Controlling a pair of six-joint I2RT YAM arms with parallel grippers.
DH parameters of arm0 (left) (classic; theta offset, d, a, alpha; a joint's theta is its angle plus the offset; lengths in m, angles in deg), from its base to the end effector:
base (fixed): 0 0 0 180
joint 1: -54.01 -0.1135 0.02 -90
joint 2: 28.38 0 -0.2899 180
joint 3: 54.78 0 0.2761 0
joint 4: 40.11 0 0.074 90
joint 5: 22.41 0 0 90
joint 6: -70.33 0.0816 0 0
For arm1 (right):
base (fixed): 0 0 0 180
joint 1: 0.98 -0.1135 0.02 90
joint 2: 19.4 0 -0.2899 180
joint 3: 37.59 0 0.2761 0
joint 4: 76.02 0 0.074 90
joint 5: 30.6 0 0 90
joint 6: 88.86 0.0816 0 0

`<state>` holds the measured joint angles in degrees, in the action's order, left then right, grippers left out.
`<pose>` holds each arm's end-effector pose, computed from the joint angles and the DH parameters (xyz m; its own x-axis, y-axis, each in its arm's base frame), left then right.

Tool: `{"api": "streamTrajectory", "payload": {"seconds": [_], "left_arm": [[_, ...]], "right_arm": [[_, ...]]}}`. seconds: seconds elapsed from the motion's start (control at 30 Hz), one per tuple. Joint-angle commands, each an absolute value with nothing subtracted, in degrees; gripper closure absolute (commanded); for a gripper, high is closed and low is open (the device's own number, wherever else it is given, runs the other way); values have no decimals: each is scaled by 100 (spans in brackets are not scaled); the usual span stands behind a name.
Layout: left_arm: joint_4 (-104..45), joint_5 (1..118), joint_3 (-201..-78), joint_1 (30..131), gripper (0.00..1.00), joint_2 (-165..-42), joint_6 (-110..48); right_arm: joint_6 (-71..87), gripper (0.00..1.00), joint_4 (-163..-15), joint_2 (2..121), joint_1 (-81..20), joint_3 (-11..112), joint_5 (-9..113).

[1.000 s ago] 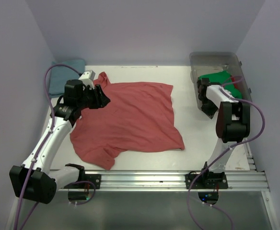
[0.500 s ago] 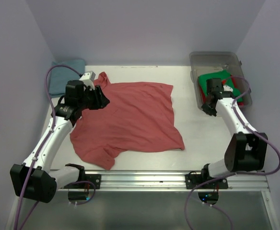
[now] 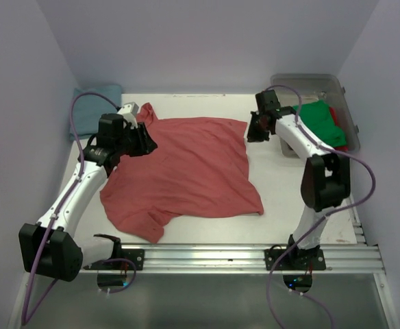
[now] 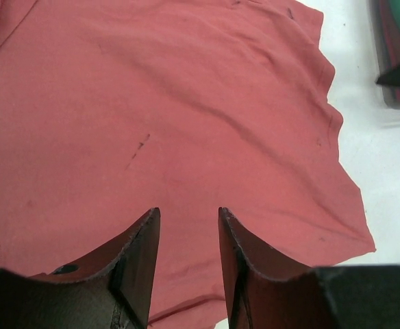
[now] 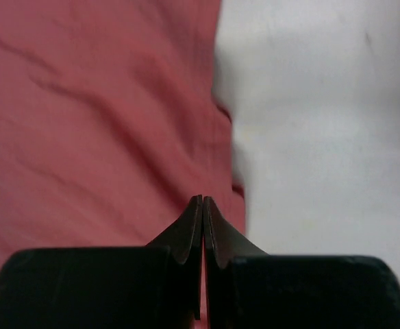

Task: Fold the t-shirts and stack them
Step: Flatten out the tshirt

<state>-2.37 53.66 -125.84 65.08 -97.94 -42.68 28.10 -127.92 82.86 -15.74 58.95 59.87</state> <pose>0.3086 -0.0804 0.3018 -0.6813 -0.2533 -0.6867 0.1201 0.8868 -0.4463 0.4253 0.1114 0.2379 -0.8415 0.2471 -0.4805 0.1470 0.9604 0.2366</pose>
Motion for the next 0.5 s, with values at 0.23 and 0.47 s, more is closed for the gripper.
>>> {"api": "streamTrajectory", "payload": {"seconds": [0.23, 0.47], "left_arm": [[-462, 5660, -12824, 6535, 58, -9835, -4270], [-489, 5705, -12824, 6544, 59, -9870, -4296]], "right_arm": [[2689, 100, -13487, 11602, -1557, 9991, 5738], [2681, 100, -13313, 12114, -1548, 10091, 5562]]}}
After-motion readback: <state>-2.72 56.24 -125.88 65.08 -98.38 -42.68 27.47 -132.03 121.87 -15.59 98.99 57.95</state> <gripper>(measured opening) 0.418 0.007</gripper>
